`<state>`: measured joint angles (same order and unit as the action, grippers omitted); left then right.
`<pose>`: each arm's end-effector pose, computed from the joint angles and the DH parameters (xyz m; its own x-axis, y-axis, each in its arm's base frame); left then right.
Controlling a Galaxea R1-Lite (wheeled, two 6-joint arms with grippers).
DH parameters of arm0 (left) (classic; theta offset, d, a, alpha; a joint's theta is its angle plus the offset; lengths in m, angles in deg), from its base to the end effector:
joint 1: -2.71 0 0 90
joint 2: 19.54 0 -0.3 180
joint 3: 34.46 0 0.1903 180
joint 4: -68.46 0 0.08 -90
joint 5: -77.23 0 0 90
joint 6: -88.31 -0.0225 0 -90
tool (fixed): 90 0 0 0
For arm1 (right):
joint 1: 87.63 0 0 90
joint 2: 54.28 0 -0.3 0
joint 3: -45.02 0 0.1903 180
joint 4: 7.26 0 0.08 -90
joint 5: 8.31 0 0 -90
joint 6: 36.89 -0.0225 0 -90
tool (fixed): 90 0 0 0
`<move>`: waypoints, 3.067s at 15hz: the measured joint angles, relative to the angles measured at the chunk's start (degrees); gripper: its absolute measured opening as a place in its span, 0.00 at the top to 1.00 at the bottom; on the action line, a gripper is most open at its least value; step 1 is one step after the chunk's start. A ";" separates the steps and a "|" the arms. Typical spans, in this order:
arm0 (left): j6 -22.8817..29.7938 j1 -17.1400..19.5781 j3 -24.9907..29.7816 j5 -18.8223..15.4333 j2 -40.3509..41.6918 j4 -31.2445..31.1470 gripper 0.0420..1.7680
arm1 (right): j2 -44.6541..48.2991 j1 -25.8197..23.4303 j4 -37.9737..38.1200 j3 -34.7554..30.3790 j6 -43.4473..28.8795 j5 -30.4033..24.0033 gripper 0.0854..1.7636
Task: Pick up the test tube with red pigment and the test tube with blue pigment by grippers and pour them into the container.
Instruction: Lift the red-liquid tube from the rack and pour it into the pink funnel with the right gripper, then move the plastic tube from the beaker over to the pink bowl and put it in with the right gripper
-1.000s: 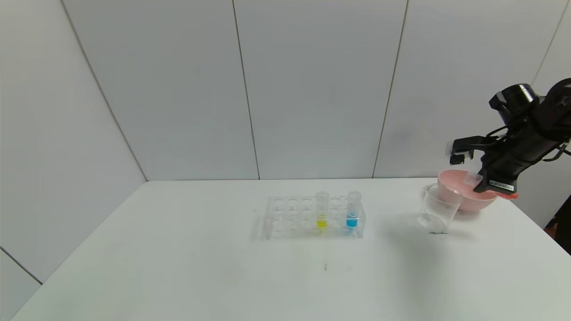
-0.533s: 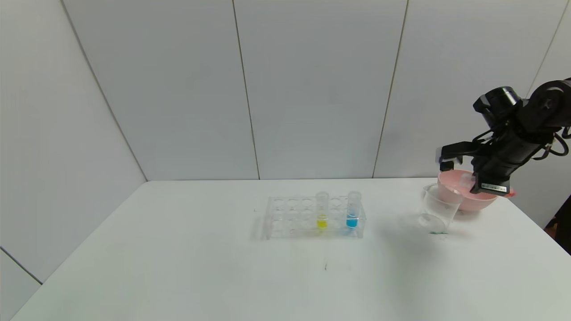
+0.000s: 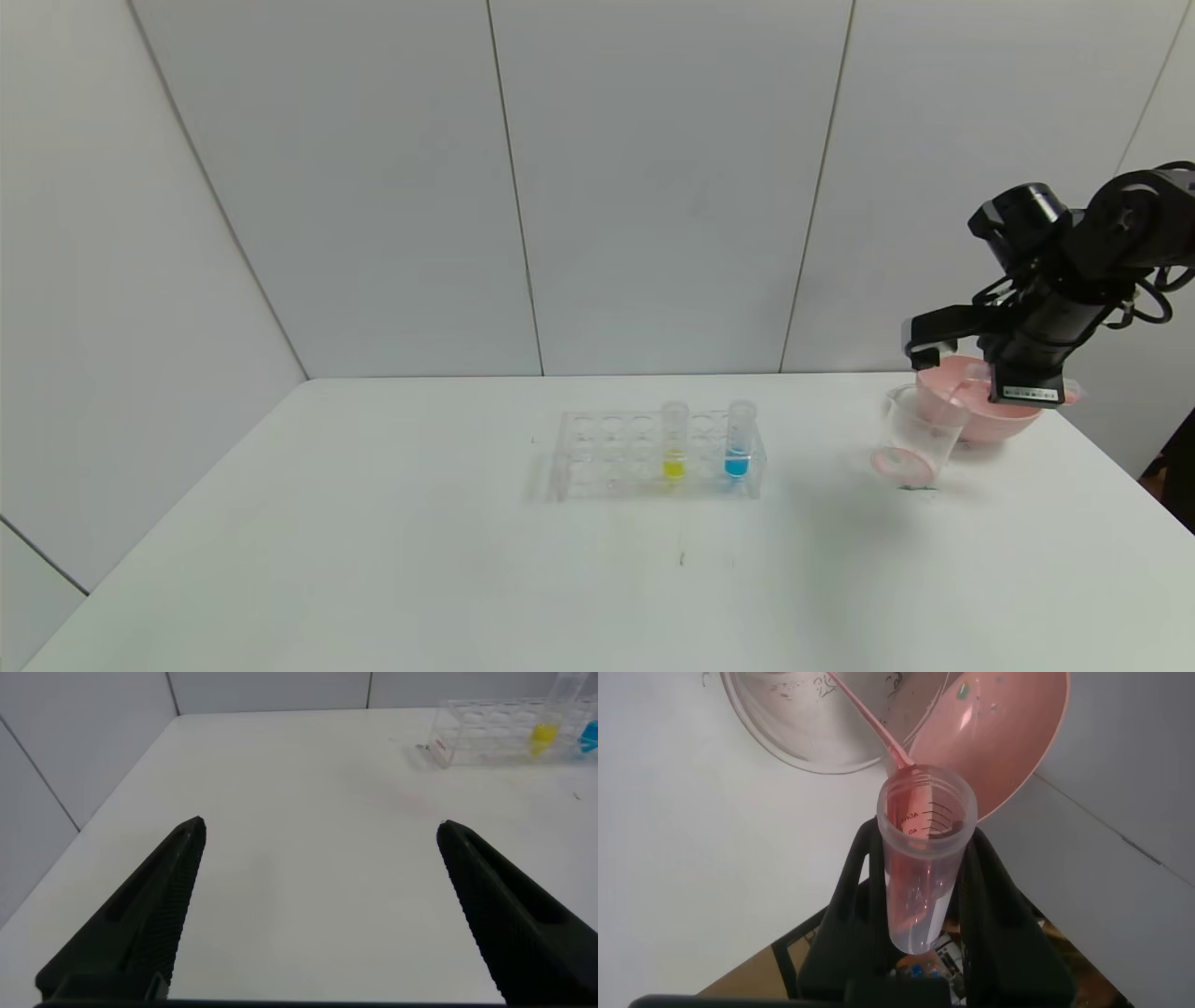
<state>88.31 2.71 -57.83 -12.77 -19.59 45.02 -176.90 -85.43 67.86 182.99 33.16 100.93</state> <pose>-0.0227 0.0000 0.0754 1.0000 0.0000 -0.0021 0.0000 1.0000 0.0000 0.3962 0.0078 0.2156 0.4877 -0.3110 -0.8158 -0.7674 0.2929 -0.5704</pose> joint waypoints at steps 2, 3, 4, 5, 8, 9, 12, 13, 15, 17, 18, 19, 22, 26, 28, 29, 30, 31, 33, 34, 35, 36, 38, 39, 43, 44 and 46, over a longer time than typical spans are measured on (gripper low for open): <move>0.00 0.00 0.00 0.00 0.00 0.05 0.00 | -0.11 0.29 -0.13 0.00 0.10 0.11 0.75; 0.00 0.00 0.00 0.00 0.00 0.05 0.00 | -0.13 0.46 -0.18 0.00 0.46 0.61 0.75; 0.00 0.00 0.00 0.00 0.00 0.07 0.00 | -0.11 0.73 -0.18 0.00 0.89 2.27 0.75; 0.00 0.00 0.00 0.00 0.00 0.05 0.00 | -0.06 0.99 -0.18 0.00 1.61 4.29 0.75; 0.00 0.00 0.00 0.00 0.00 0.07 0.00 | 0.05 1.82 -0.29 0.00 2.43 7.42 0.75; 0.00 0.00 0.00 0.00 0.00 0.07 0.00 | 0.07 2.12 -0.35 0.00 2.43 8.27 0.75; 0.00 0.00 0.00 0.00 0.00 0.07 0.00 | 0.16 2.96 -0.29 0.00 3.15 9.72 0.75; 0.00 0.00 0.00 0.00 0.00 0.05 0.00 | 0.24 3.11 -0.32 0.00 3.88 11.11 0.75; 0.00 0.00 0.00 0.00 0.00 0.05 0.00 | 0.46 3.66 -0.98 0.00 5.39 13.96 0.75; 0.00 0.00 0.00 0.00 0.00 0.05 0.00 | 0.55 3.94 -1.45 0.00 5.77 14.26 0.75; 0.00 0.00 0.00 0.00 0.00 0.05 0.00 | 0.60 4.12 -1.48 0.00 5.80 14.35 0.75; 0.00 0.00 0.00 0.00 0.00 0.07 0.00 | 0.60 4.29 -1.45 0.00 5.79 14.37 0.75; 0.00 0.00 0.00 0.00 0.00 0.05 0.00 | 0.61 4.88 -1.22 0.00 6.21 16.79 0.75; 0.00 0.00 0.00 0.00 0.00 0.05 0.00 | 0.85 5.50 -1.52 0.00 5.72 16.59 0.75; 0.00 0.00 0.00 0.00 0.00 0.07 0.00 | 1.35 4.77 -2.02 0.00 4.64 11.98 0.75; 0.00 0.00 0.00 0.00 0.00 0.07 0.00 | 1.68 4.10 -2.24 0.00 3.44 8.33 0.75; 0.00 0.00 0.00 0.00 0.00 0.07 0.00 | 2.17 3.16 -2.40 0.00 1.58 3.15 0.75; 0.00 0.00 0.00 0.00 0.00 0.07 0.00 | 2.72 2.19 -2.46 0.00 -0.34 -2.22 0.75; 0.00 0.00 0.00 0.00 0.00 0.02 0.00 | 3.91 0.18 -2.76 0.00 -5.57 -15.10 0.75; 0.00 0.00 0.00 0.00 0.00 0.07 0.00 | 4.49 -0.69 -3.17 0.00 -9.36 -21.70 0.75; 0.00 0.00 0.00 0.00 0.00 0.05 0.00 | 5.10 -1.50 -3.67 -0.07 -14.02 -27.97 0.75; 0.00 0.00 0.00 0.00 0.00 0.05 0.00 | 5.89 -2.28 -4.10 -0.41 -18.76 -33.33 0.75; 0.00 0.00 0.00 0.00 0.00 0.05 0.00 | 7.63 -3.85 -5.22 -1.82 -24.37 -42.50 0.75; 0.00 0.00 0.00 0.00 0.00 0.05 0.00 | 8.85 -4.79 -6.95 -3.46 -26.67 -47.34 0.75; 0.00 0.00 0.00 0.00 0.00 0.02 0.00 | 15.85 -7.41 -20.47 -13.64 -41.86 -54.89 0.75; 0.00 0.00 0.00 0.00 0.00 0.05 0.00 | 17.80 -7.68 -25.50 -16.76 -47.12 -55.14 0.75; 0.00 0.00 0.00 0.00 0.00 0.05 0.00 | 21.27 -8.18 -37.83 -24.37 -55.47 -55.26 0.75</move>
<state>88.31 2.71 -57.83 -12.77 -19.59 45.07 -155.63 -93.61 30.03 158.62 -22.31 45.67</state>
